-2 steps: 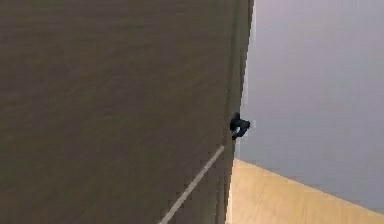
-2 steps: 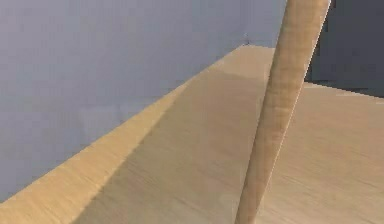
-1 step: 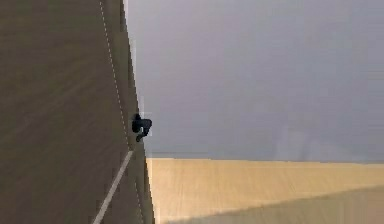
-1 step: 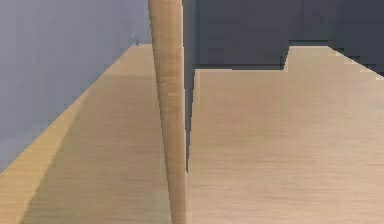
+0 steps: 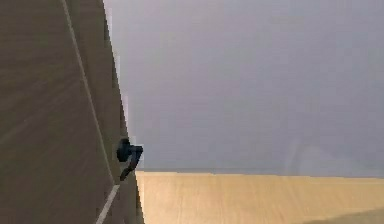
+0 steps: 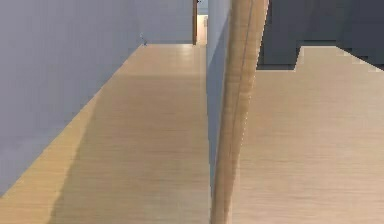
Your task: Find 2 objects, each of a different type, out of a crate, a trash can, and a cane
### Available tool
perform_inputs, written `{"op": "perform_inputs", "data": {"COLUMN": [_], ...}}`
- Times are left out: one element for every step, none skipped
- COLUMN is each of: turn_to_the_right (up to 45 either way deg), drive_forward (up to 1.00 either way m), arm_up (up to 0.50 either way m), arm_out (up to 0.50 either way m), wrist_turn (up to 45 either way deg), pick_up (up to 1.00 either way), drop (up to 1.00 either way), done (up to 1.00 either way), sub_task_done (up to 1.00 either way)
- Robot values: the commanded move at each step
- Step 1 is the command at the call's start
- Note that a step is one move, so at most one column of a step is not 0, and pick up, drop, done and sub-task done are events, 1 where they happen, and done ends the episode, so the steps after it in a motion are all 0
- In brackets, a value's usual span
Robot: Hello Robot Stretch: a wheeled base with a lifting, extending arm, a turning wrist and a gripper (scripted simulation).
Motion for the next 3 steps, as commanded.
{"op": "perform_inputs", "data": {"turn_to_the_right": [39.0, 0.0, 45.0], "drive_forward": [0.00, 0.60, 0.00], "arm_up": [0.00, 0.00, 0.00], "arm_out": [0.00, 0.00, 0.00], "wrist_turn": [0.0, 0.0, 0.0], "pick_up": [0.00, 0.00, 0.00], "drop": [0.00, 0.00, 0.00], "done": [0.00, 0.00, 0.00], "sub_task_done": [0.00, 0.00, 0.00]}}
